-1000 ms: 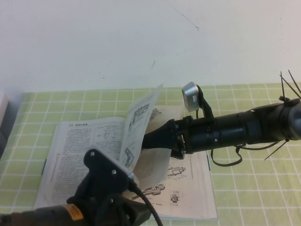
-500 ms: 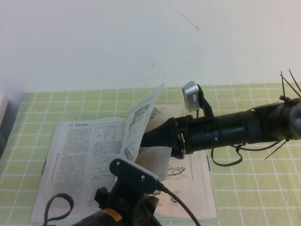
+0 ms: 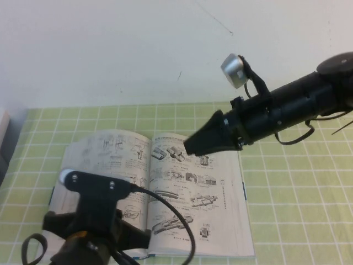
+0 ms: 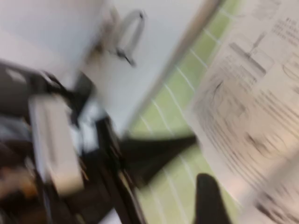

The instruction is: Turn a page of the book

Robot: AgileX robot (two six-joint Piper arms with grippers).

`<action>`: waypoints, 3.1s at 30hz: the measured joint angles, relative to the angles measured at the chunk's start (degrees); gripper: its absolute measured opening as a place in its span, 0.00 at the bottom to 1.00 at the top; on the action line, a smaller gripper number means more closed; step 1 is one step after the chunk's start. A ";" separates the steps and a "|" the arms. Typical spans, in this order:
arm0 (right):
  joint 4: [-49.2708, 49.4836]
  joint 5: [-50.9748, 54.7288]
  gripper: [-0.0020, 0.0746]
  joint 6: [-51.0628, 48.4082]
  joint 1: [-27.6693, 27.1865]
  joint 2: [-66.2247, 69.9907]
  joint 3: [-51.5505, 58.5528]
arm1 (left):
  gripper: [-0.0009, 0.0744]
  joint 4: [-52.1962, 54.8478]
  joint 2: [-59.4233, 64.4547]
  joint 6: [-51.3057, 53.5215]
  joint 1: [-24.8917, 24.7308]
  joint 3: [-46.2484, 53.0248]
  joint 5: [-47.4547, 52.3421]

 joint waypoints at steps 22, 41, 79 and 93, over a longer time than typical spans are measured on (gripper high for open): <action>-39.04 -22.40 0.03 8.98 11.70 7.53 -0.87 | 0.01 1.51 6.18 -8.93 20.14 -1.51 31.50; -72.09 -4.07 0.03 27.86 11.93 -15.08 -0.93 | 0.01 31.65 -11.48 -23.34 23.80 -2.09 66.84; -89.67 -37.49 0.03 54.00 11.93 -102.81 60.79 | 0.01 118.43 -78.19 -95.49 23.80 16.55 53.38; -93.25 -33.44 0.03 54.36 11.93 -106.83 62.70 | 0.01 118.47 -78.19 -95.49 23.80 16.77 53.23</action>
